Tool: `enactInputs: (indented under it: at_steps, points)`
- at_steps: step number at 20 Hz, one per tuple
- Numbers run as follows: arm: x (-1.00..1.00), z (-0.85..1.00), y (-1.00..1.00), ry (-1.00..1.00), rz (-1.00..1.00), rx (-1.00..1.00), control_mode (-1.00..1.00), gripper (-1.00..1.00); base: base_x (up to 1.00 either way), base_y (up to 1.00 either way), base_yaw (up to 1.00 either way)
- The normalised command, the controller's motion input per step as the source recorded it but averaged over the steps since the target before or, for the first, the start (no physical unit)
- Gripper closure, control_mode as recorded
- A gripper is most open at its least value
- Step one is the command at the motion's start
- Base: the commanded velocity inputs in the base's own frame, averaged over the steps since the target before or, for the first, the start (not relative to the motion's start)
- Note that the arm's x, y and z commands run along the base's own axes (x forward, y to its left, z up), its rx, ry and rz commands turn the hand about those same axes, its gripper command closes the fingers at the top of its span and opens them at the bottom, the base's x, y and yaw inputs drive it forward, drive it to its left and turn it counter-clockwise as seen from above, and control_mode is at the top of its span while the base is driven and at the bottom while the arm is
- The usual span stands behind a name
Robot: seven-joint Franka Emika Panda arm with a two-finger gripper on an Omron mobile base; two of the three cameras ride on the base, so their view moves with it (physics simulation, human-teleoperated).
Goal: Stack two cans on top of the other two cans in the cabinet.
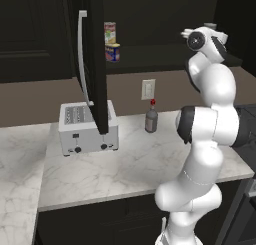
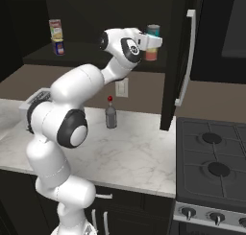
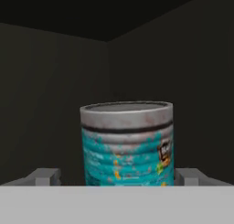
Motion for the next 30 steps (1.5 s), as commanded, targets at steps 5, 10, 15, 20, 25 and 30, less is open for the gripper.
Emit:
enactInputs:
  at_steps: [5, 10, 15, 20, 25, 30]
  points:
    - [-0.03, -0.08, 0.34, 0.0, 0.0, 0.0, -1.0, -1.0, 0.0, 0.0, 0.0]
    - [-0.13, -0.01, 0.27, 0.0, -0.01, 0.0, -1.0, -1.0, 0.0, 0.0, 0.0]
    - [-0.1, 0.0, 0.1, 0.0, -0.06, 0.0, -1.0, -1.0, 0.0, 0.0, 0.0]
    - [-0.25, 0.0, 0.06, 0.0, -0.08, 0.0, -1.0, -1.0, 0.0, 0.0, 0.0]
    - [-0.39, 0.0, 0.34, 0.11, 0.02, 0.05, -1.0, -1.0, 0.0, 0.0, 0.0]
    - [-0.49, 0.0, 0.4, 0.15, 0.23, 0.11, -1.0, -1.0, 0.0, 0.0, 0.0]
